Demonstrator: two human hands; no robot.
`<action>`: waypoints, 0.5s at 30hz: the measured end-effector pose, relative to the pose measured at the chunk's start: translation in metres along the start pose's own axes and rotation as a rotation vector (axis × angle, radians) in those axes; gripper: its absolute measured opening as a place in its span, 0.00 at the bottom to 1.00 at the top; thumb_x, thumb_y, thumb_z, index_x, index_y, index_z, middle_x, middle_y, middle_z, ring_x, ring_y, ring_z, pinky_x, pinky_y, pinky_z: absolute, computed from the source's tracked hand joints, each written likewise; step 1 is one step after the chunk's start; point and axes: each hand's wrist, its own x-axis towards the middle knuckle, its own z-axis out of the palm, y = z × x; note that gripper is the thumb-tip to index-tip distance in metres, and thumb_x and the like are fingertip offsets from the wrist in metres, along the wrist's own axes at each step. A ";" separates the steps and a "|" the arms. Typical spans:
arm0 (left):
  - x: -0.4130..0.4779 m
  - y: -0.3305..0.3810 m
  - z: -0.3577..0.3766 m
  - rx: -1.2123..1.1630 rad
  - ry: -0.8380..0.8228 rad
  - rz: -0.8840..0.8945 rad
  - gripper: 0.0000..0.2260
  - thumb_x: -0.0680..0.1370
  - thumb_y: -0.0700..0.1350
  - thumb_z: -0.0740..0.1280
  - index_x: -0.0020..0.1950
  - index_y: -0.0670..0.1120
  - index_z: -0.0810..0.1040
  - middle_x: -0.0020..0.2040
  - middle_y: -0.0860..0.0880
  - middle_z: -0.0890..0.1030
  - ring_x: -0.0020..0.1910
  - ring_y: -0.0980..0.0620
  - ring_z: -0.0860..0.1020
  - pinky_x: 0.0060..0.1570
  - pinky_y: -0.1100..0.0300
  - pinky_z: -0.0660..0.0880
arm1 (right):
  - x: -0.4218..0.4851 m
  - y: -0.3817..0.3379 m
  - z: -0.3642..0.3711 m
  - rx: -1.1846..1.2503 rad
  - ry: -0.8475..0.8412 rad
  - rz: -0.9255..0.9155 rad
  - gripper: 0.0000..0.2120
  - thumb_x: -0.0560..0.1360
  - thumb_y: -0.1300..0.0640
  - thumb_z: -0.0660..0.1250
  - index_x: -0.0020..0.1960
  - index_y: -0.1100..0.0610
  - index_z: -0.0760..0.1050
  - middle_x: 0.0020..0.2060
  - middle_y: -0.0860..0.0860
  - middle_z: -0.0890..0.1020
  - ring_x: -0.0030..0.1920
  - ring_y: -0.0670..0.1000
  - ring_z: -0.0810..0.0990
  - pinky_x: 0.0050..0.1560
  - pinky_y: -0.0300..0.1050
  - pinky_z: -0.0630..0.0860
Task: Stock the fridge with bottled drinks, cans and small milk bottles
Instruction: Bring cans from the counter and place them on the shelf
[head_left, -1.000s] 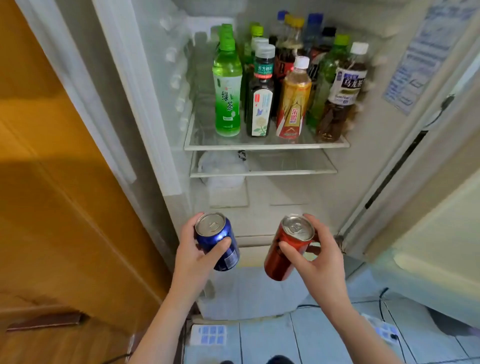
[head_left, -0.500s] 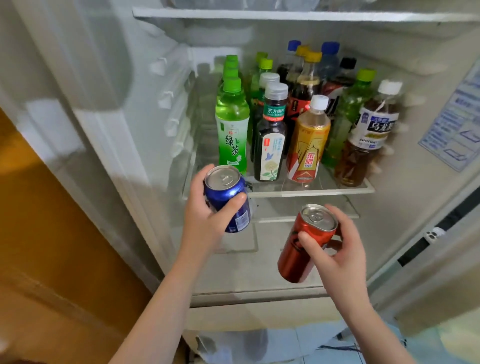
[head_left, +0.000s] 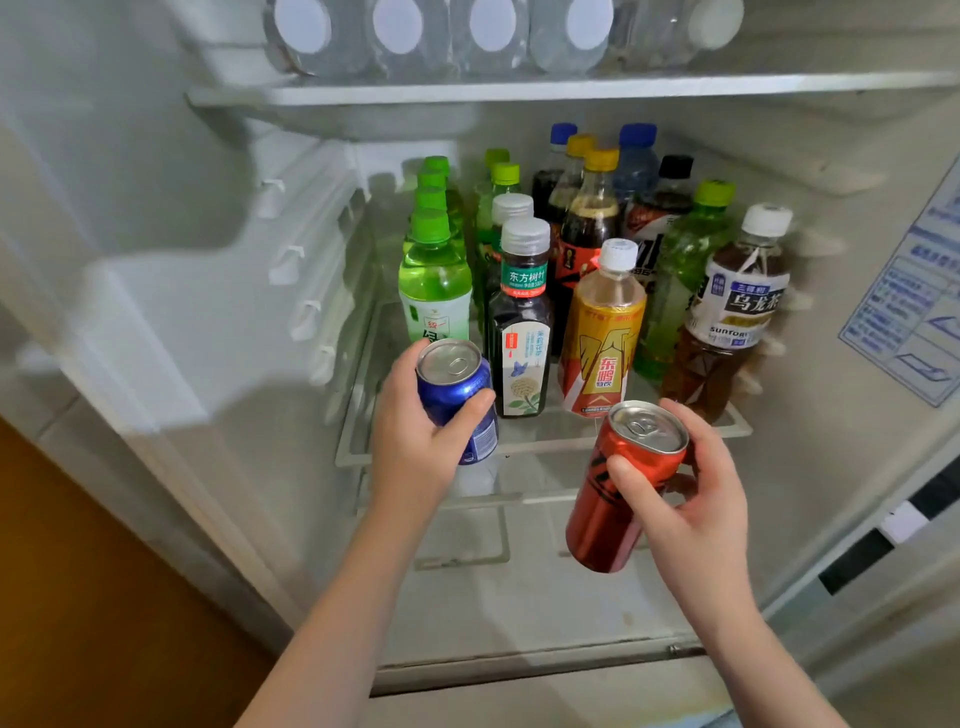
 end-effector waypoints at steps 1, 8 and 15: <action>0.000 -0.001 0.002 0.029 0.020 0.005 0.29 0.68 0.52 0.74 0.66 0.51 0.69 0.58 0.59 0.73 0.57 0.61 0.73 0.58 0.71 0.68 | 0.001 0.001 0.000 -0.001 -0.001 0.002 0.31 0.61 0.41 0.70 0.63 0.46 0.71 0.57 0.40 0.77 0.55 0.38 0.75 0.51 0.28 0.72; 0.001 -0.005 0.011 0.123 0.068 0.040 0.32 0.69 0.54 0.73 0.68 0.45 0.67 0.59 0.52 0.69 0.57 0.60 0.69 0.53 0.79 0.64 | 0.004 -0.004 0.003 -0.003 -0.033 -0.010 0.24 0.63 0.49 0.72 0.57 0.35 0.70 0.53 0.34 0.78 0.53 0.39 0.76 0.51 0.33 0.74; -0.015 -0.006 0.002 -0.010 0.088 -0.051 0.30 0.69 0.57 0.70 0.68 0.53 0.65 0.62 0.61 0.67 0.63 0.64 0.69 0.60 0.67 0.69 | 0.008 -0.012 0.008 0.024 -0.094 -0.021 0.24 0.65 0.51 0.71 0.59 0.40 0.72 0.53 0.36 0.78 0.54 0.40 0.77 0.54 0.37 0.74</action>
